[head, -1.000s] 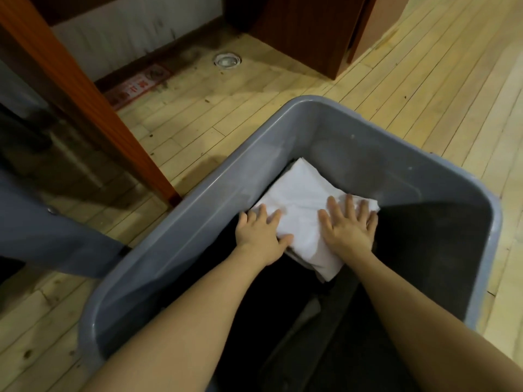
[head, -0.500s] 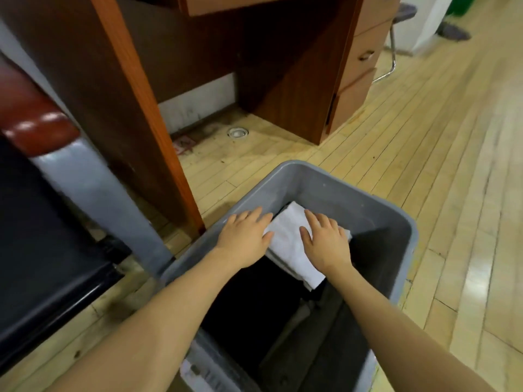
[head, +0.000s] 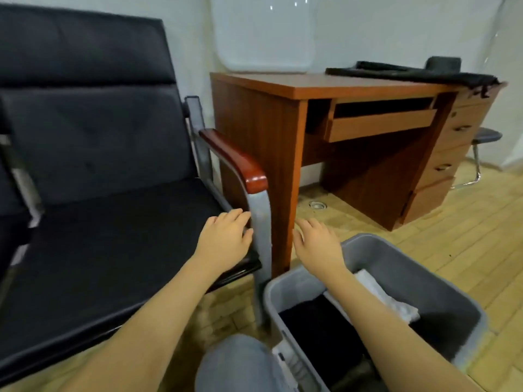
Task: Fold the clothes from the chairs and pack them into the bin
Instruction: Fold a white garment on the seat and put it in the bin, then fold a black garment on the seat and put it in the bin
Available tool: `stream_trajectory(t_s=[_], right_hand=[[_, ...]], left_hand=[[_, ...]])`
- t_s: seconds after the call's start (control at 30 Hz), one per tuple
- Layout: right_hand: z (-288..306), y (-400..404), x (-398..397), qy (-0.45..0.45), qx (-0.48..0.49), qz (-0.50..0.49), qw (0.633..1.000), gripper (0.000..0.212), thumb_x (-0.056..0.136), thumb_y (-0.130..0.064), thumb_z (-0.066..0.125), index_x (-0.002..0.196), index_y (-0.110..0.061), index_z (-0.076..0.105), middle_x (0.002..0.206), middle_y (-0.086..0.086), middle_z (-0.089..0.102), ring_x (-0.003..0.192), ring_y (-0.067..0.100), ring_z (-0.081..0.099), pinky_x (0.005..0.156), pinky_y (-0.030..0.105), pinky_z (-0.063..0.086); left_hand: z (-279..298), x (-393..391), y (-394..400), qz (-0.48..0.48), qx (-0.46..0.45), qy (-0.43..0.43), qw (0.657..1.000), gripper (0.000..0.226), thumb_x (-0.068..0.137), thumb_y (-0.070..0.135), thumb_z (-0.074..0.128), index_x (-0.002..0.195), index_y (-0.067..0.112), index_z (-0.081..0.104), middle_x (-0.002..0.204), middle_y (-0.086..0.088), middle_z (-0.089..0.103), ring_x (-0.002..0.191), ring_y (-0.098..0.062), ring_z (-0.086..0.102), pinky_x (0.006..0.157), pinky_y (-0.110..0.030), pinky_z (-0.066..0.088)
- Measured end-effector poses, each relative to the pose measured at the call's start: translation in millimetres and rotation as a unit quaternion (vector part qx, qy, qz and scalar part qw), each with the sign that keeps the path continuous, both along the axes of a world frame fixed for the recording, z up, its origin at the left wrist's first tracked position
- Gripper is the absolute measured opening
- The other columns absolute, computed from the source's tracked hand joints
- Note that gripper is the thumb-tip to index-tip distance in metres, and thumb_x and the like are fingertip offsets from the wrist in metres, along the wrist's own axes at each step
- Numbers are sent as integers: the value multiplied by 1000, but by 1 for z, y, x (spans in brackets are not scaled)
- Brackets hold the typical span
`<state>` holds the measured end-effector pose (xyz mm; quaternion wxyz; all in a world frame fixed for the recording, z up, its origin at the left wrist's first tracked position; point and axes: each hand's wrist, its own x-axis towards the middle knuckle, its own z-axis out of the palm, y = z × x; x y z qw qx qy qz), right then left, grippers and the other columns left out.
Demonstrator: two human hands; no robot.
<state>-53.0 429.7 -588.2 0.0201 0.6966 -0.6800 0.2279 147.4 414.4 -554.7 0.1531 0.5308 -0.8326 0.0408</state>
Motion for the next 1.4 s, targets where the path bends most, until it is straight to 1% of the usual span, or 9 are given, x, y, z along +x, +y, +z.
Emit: stream_trajectory(t_s=[0.13,0.3,0.47,0.63,0.8,0.97,1.07,1.2,1.4], right_hand=[[31,-6,88,3,-33,85,996,33,99,-28,42,126,-14,55,114,6,59,105,29,55,85,40,42],[54,-13,209,10,-41,206,978,38,100,-29,41,134,-16,50,126,4,56,112,26,53,92,39,41],[66,-10,332,9,-69,326,943,35,100,-27,42,132,-16,52,125,2,56,111,22,52,93,34,38],[45,0,450,18,-40,419,907,33,100,-27,41,127,-16,56,120,3,59,108,24,53,89,36,39],[1,15,545,4,48,470,881,33,98,-35,44,126,-23,57,115,-3,60,110,20,53,94,35,32],[-50,30,606,5,133,458,879,49,95,-50,46,134,-22,45,127,-2,53,120,19,47,101,38,25],[-67,34,627,-6,136,419,898,42,91,-49,54,122,-21,51,123,-2,47,117,20,42,100,38,24],[-77,36,635,-22,100,424,900,12,94,-25,54,105,-19,58,115,-3,46,111,17,41,95,32,18],[-76,14,587,-57,39,380,922,2,94,-15,51,95,-16,52,96,-4,51,100,18,48,88,28,18]], left_hand=[[23,90,28,79,-12,10,997,47,99,36,38,144,22,34,150,1,35,133,-16,38,108,-33,30],[43,200,65,183,-45,26,982,46,99,34,39,143,19,38,149,1,36,133,-17,38,108,-33,28],[36,308,106,285,-46,36,957,43,99,33,41,138,18,45,145,0,41,130,-19,42,105,-34,31],[9,397,145,390,-19,54,919,41,98,31,44,136,17,49,142,0,44,128,-21,42,103,-35,29],[-35,468,169,481,51,64,873,43,98,35,40,138,19,45,147,1,37,135,-19,33,107,-36,24],[-85,509,182,548,100,59,828,56,99,43,34,147,16,26,157,-5,15,145,-22,10,114,-38,14],[-106,517,183,563,110,92,814,58,100,45,28,150,16,20,158,-5,10,146,-21,4,115,-39,8],[-120,519,179,549,122,110,820,55,101,43,21,150,18,17,159,-2,11,146,-18,1,116,-38,0],[-121,495,164,503,117,89,852,61,101,45,15,151,13,2,159,-5,7,146,-18,0,117,-33,-2]])
